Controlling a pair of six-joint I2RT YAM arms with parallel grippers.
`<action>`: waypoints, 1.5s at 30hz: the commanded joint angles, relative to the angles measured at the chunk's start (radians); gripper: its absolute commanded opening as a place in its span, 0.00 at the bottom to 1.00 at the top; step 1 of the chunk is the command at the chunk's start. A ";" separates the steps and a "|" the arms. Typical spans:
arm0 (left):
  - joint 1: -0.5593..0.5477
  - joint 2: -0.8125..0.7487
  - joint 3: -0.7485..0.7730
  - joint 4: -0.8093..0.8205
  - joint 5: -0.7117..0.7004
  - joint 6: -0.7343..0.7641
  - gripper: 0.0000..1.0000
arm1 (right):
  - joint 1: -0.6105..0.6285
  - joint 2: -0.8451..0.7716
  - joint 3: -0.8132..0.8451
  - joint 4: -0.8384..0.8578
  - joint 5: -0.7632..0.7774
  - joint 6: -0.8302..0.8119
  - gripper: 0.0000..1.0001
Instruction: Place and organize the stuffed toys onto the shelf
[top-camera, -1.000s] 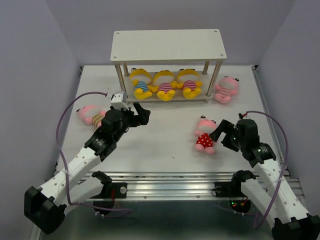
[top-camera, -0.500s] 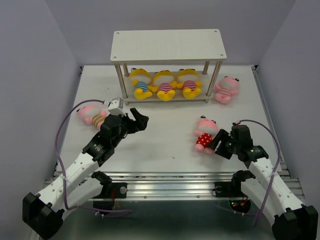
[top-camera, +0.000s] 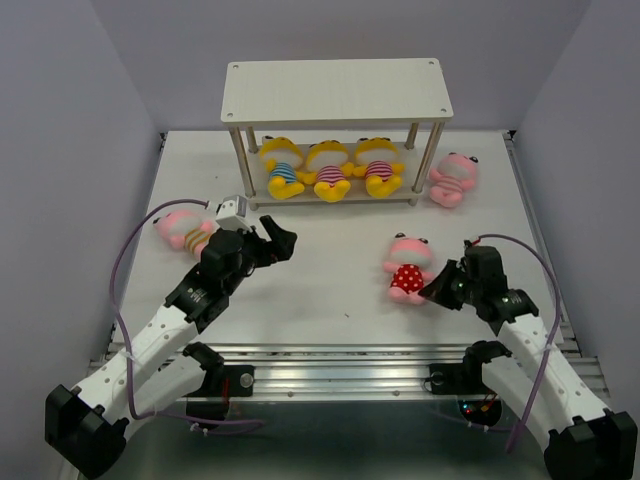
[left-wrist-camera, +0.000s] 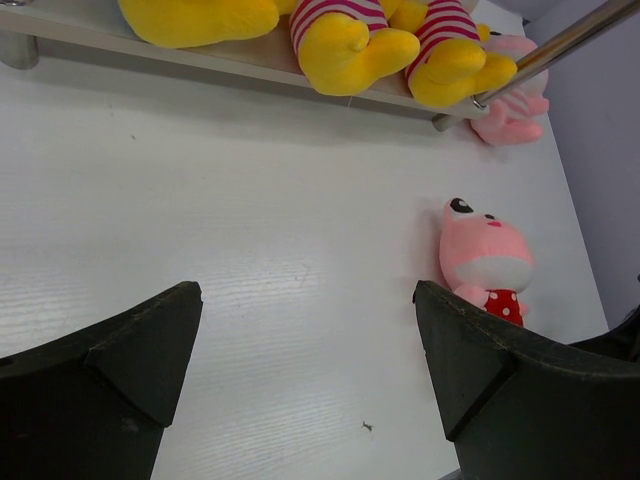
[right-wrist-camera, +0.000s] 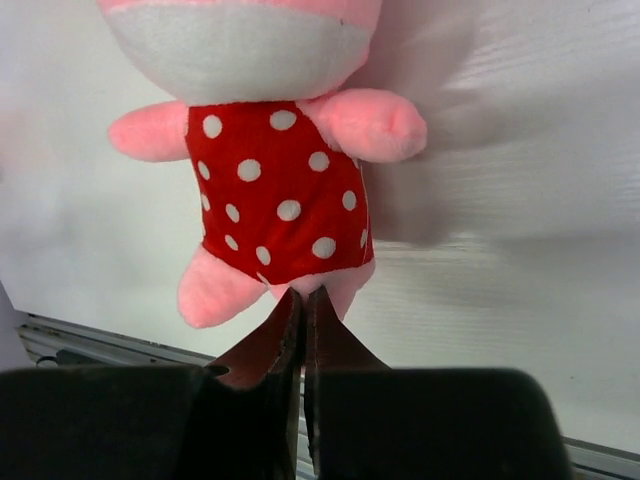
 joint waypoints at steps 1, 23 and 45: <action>-0.006 -0.018 -0.012 0.028 -0.020 -0.005 0.99 | 0.009 -0.030 0.151 0.006 0.027 -0.100 0.01; -0.005 -0.096 -0.002 0.000 -0.069 -0.022 0.99 | 0.009 0.134 0.790 0.280 -0.337 -0.269 0.01; -0.005 -0.042 0.015 -0.003 -0.094 -0.016 0.99 | -0.024 0.829 1.431 0.312 -0.267 -0.299 0.01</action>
